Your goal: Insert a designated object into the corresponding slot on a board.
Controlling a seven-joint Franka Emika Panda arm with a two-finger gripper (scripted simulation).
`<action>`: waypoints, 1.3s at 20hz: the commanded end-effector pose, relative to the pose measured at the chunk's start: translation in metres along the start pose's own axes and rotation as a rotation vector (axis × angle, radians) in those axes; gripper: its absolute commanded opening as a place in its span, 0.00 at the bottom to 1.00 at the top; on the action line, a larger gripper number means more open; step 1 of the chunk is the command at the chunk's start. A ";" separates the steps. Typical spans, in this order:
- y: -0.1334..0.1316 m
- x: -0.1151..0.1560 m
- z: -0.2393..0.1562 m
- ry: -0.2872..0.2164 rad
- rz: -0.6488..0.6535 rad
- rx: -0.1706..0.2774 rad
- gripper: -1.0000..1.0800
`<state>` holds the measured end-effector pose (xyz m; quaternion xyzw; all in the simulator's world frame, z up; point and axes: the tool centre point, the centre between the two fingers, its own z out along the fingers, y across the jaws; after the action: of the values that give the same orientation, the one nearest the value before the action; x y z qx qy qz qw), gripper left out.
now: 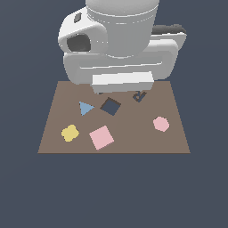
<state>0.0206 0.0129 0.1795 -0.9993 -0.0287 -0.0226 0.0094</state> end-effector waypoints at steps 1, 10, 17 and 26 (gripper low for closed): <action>0.004 0.003 0.007 -0.003 -0.022 0.000 0.96; 0.028 0.024 0.051 -0.019 -0.166 -0.001 0.96; 0.047 0.047 0.093 -0.034 -0.306 -0.004 0.96; 0.058 0.068 0.125 -0.046 -0.413 -0.006 0.96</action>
<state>0.0936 -0.0380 0.0603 -0.9742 -0.2258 -0.0014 0.0013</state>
